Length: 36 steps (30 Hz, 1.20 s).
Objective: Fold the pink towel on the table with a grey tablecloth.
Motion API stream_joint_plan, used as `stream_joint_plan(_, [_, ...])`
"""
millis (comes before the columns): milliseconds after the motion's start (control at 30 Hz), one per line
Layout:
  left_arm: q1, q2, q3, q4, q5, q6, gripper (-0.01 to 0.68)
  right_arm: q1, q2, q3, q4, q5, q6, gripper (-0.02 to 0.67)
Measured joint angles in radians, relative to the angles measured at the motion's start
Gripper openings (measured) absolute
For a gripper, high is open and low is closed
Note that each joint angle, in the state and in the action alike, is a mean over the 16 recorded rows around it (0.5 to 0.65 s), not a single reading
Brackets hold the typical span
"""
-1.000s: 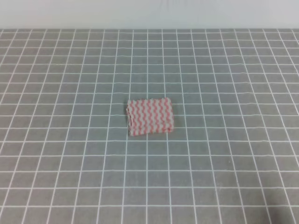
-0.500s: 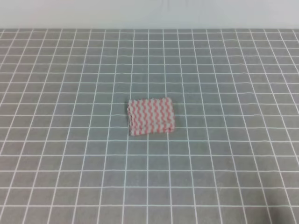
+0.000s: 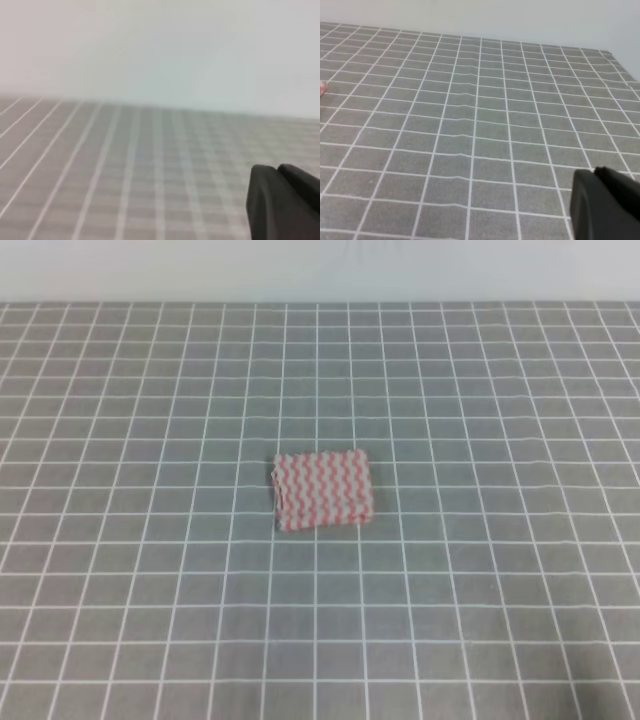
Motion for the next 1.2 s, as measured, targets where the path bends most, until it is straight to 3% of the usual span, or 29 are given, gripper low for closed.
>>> stream_joint_plan(167, [0.105,-0.044,0.052,-0.071,0.076,0.056,0.000,0.000,0.000,0.000,0.000,0.000,0.000,-0.017])
stream_joint_plan(333, [0.153,-0.060,0.064,-0.108,0.162,0.119,0.000,0.000,0.000,0.000,0.000,-0.001,0.000,-0.017])
stream_joint_plan(1200, [0.163,-0.068,0.073,-0.129,0.210,0.172,0.001,0.000,0.005,-0.008,0.002,0.006,0.000,-0.018])
